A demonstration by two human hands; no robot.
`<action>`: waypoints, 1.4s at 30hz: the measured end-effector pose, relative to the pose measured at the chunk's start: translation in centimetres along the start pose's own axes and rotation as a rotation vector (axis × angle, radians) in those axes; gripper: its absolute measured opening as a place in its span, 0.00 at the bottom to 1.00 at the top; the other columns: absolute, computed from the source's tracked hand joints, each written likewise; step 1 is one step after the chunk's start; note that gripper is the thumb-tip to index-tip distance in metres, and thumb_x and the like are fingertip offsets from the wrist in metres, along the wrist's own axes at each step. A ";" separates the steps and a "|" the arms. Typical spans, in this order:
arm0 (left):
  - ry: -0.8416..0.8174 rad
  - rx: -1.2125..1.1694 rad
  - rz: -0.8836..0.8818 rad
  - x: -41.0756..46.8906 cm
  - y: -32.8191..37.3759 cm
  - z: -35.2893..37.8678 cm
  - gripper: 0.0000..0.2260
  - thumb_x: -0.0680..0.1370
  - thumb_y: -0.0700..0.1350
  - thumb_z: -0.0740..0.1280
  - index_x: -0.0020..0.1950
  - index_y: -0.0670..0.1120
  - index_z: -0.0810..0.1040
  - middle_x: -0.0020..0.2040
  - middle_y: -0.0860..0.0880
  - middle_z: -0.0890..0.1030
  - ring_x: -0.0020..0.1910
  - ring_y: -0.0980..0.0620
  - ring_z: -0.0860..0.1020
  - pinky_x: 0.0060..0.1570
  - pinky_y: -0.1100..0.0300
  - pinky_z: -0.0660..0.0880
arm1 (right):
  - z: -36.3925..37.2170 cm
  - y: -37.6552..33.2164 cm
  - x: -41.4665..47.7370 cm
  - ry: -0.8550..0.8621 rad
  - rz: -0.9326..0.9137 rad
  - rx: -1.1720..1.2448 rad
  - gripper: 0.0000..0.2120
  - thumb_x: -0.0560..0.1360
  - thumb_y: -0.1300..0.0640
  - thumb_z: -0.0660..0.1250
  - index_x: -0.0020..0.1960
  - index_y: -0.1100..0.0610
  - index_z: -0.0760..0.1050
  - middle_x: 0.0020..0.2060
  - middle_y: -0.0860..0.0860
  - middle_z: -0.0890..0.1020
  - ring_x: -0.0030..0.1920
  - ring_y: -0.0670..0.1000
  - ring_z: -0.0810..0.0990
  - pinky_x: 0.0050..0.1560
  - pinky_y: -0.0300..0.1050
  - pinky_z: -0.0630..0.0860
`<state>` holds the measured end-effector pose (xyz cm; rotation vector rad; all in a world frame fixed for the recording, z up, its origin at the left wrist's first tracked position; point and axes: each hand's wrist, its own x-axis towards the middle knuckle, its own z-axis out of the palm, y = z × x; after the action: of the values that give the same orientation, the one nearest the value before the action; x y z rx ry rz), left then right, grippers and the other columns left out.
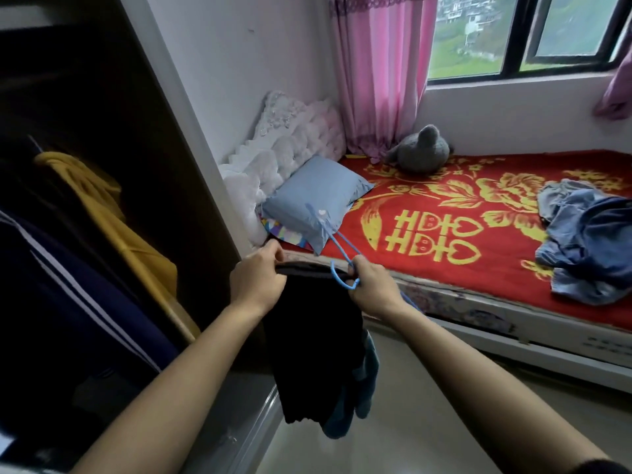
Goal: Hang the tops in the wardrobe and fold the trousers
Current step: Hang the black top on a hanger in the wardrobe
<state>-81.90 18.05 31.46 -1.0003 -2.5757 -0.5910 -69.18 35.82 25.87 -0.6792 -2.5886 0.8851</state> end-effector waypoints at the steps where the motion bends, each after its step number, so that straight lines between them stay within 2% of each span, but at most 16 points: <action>1: -0.022 0.059 0.021 -0.1 -1.5 0.0 0.06 0.72 0.44 0.67 0.42 0.52 0.71 0.37 0.53 0.75 0.34 0.48 0.73 0.33 0.59 0.65 | -0.6 -0.2 0.3 0.026 0.006 -0.006 0.08 0.72 0.62 0.63 0.49 0.55 0.67 0.47 0.59 0.80 0.49 0.63 0.78 0.39 0.50 0.65; 4: -0.109 0.283 0.051 -1.5 -5.6 0.8 0.04 0.78 0.42 0.63 0.44 0.51 0.73 0.42 0.50 0.78 0.42 0.45 0.80 0.34 0.57 0.67 | -1.9 -1.4 1.1 0.030 0.023 0.007 0.08 0.72 0.63 0.63 0.48 0.57 0.65 0.43 0.58 0.78 0.44 0.61 0.76 0.39 0.53 0.68; 6: -0.166 0.279 -0.028 -2.4 -7.1 1.6 0.07 0.78 0.42 0.63 0.41 0.52 0.71 0.40 0.50 0.78 0.42 0.45 0.80 0.34 0.57 0.67 | -1.8 -2.5 1.3 0.001 0.010 0.059 0.08 0.72 0.63 0.65 0.46 0.57 0.65 0.39 0.55 0.75 0.41 0.58 0.73 0.39 0.51 0.68; 8: -0.247 0.029 -0.183 -2.1 -7.7 1.9 0.08 0.76 0.41 0.67 0.39 0.51 0.72 0.37 0.52 0.77 0.40 0.48 0.78 0.33 0.60 0.68 | -1.4 -3.2 1.1 -0.015 0.009 0.117 0.11 0.72 0.62 0.69 0.42 0.55 0.65 0.36 0.52 0.74 0.39 0.55 0.73 0.38 0.49 0.68; 10: -0.400 -0.408 -0.325 -1.5 -7.6 1.9 0.07 0.74 0.39 0.70 0.40 0.48 0.74 0.37 0.50 0.79 0.37 0.52 0.78 0.31 0.63 0.71 | -1.1 -3.3 0.8 -0.026 0.038 0.184 0.13 0.72 0.61 0.71 0.39 0.54 0.66 0.34 0.52 0.74 0.37 0.56 0.76 0.38 0.48 0.72; 12: -0.599 -0.741 -0.370 -1.5 -7.2 1.9 0.06 0.73 0.41 0.73 0.44 0.46 0.76 0.41 0.46 0.82 0.37 0.54 0.81 0.35 0.64 0.76 | -1.1 -3.1 0.6 -0.007 0.073 0.287 0.15 0.72 0.62 0.72 0.37 0.55 0.65 0.32 0.53 0.74 0.36 0.61 0.80 0.41 0.55 0.76; 13: -0.641 -0.780 -0.343 -1.5 -6.9 2.0 0.08 0.72 0.46 0.75 0.45 0.46 0.78 0.42 0.47 0.84 0.38 0.54 0.82 0.36 0.64 0.76 | -1.3 -3.0 0.5 0.006 0.083 0.306 0.14 0.72 0.62 0.72 0.37 0.56 0.66 0.31 0.54 0.75 0.37 0.62 0.81 0.42 0.58 0.77; 15: -0.528 -0.690 -0.287 -1.2 -6.2 2.3 0.11 0.71 0.55 0.75 0.41 0.48 0.80 0.34 0.53 0.82 0.35 0.54 0.80 0.34 0.63 0.73 | -1.9 -2.8 0.5 0.013 0.078 0.262 0.13 0.72 0.59 0.74 0.42 0.60 0.69 0.33 0.56 0.80 0.36 0.58 0.83 0.38 0.53 0.77; 18: -0.138 -0.423 -0.270 0.3 -5.3 2.4 0.12 0.75 0.53 0.69 0.33 0.56 0.74 0.29 0.61 0.74 0.32 0.55 0.73 0.30 0.63 0.64 | -3.2 -2.7 0.2 -0.035 0.085 0.284 0.17 0.75 0.48 0.73 0.45 0.59 0.69 0.35 0.52 0.80 0.27 0.47 0.80 0.30 0.38 0.72; 20: -0.012 -0.321 -0.271 0.9 -4.9 2.3 0.13 0.76 0.52 0.67 0.32 0.55 0.70 0.29 0.62 0.71 0.31 0.53 0.72 0.29 0.64 0.60 | -4.1 -2.7 -0.2 -0.080 0.104 0.348 0.18 0.78 0.42 0.66 0.43 0.56 0.69 0.31 0.49 0.73 0.26 0.48 0.73 0.31 0.42 0.70; 22: -0.004 -0.260 -0.290 1.2 -4.9 2.6 0.12 0.78 0.52 0.65 0.36 0.53 0.70 0.34 0.55 0.77 0.38 0.44 0.78 0.32 0.62 0.63 | -5.0 -2.4 -0.7 -0.132 0.139 0.484 0.17 0.82 0.44 0.60 0.44 0.57 0.70 0.28 0.49 0.66 0.25 0.48 0.65 0.28 0.42 0.63; 25: -0.021 -0.175 -0.378 2.0 -5.5 2.9 0.08 0.78 0.53 0.64 0.47 0.50 0.77 0.48 0.42 0.83 0.49 0.37 0.80 0.40 0.56 0.68 | -6.4 -2.4 -1.9 -0.245 0.206 0.708 0.14 0.83 0.53 0.58 0.42 0.57 0.73 0.27 0.52 0.60 0.23 0.47 0.57 0.23 0.36 0.54; 32: -0.049 -0.101 -0.408 2.5 -6.4 2.1 0.10 0.78 0.52 0.64 0.45 0.46 0.74 0.47 0.40 0.82 0.49 0.36 0.80 0.42 0.52 0.72 | -6.0 -3.3 -2.6 -0.442 0.137 0.517 0.17 0.81 0.55 0.61 0.40 0.61 0.81 0.26 0.55 0.64 0.23 0.48 0.60 0.25 0.40 0.55; 37: -0.098 -0.222 -0.238 1.4 -3.0 1.9 0.10 0.77 0.51 0.67 0.44 0.48 0.71 0.44 0.44 0.81 0.47 0.40 0.80 0.40 0.57 0.68 | -1.9 -4.4 -0.6 -0.402 0.145 0.560 0.16 0.78 0.53 0.64 0.42 0.62 0.84 0.23 0.52 0.62 0.23 0.48 0.58 0.23 0.38 0.54; 40: -0.138 -0.331 -0.153 1.4 -1.3 1.6 0.13 0.80 0.53 0.62 0.45 0.45 0.76 0.47 0.41 0.82 0.50 0.39 0.79 0.49 0.51 0.74 | 0.7 -5.2 0.3 -0.306 0.151 0.479 0.15 0.74 0.52 0.64 0.37 0.57 0.85 0.19 0.45 0.68 0.19 0.44 0.63 0.20 0.34 0.60; 42: -0.123 -0.353 -0.126 1.9 -1.0 1.1 0.17 0.82 0.52 0.58 0.45 0.41 0.79 0.51 0.37 0.80 0.53 0.37 0.77 0.55 0.48 0.72 | 1.7 -5.6 0.7 -0.240 0.158 0.534 0.16 0.73 0.53 0.62 0.35 0.57 0.85 0.19 0.44 0.72 0.19 0.41 0.66 0.20 0.31 0.61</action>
<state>-84.07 18.93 31.07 -1.0106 -2.7146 -1.0792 -72.34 31.47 28.26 -0.6515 -2.3383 1.7144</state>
